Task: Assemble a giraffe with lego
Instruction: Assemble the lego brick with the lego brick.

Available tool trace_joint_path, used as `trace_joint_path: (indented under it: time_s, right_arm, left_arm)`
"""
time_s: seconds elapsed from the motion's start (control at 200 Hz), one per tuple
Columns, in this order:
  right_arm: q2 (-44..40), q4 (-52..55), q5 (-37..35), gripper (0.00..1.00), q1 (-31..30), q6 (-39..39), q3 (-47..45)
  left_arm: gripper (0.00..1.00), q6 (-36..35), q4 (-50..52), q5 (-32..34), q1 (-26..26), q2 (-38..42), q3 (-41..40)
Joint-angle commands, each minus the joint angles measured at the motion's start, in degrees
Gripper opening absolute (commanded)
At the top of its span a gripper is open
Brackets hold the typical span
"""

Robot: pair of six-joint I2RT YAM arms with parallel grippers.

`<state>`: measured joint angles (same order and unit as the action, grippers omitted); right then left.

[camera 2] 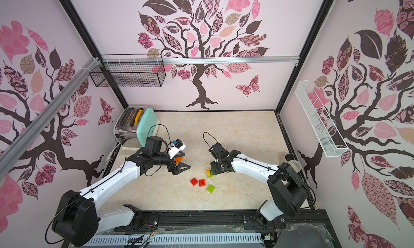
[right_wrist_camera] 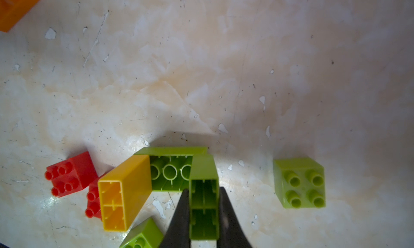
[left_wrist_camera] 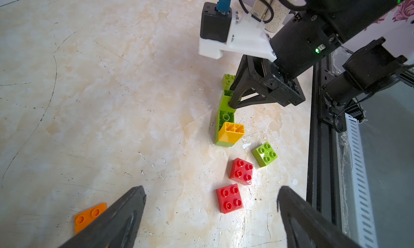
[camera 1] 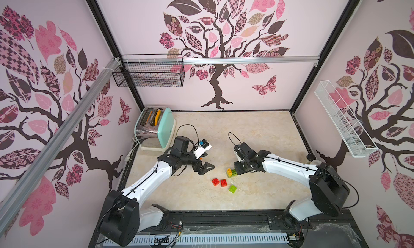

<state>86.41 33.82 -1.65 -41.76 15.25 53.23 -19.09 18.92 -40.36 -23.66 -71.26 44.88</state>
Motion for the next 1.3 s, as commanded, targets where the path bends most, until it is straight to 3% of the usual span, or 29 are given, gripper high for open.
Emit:
trace_joint_path:
  time_s: [0.0, 0.5, 1.005, 1.29]
  right_arm:
    - [-0.49, 0.81, -1.04, 0.0, -0.19, -0.55, -0.24]
    - [-0.41, 0.9, -0.31, 0.0, -1.84, 0.71, -0.48]
    - [0.32, 1.86, -4.3, 0.0, -2.01, 1.54, -0.62]
    - [0.32, 2.24, -5.85, 0.0, -2.53, 6.13, -1.84]
  left_arm:
    - [0.98, 0.02, -0.55, -0.68, 0.19, 0.22, -0.64]
    - [0.98, -0.24, -0.73, -0.49, 0.2, 0.25, -0.93]
    - [0.98, -0.32, -0.81, -0.42, 0.19, 0.27, -1.03]
    - [0.98, -0.24, -0.86, -0.47, 0.19, 0.34, -1.1]
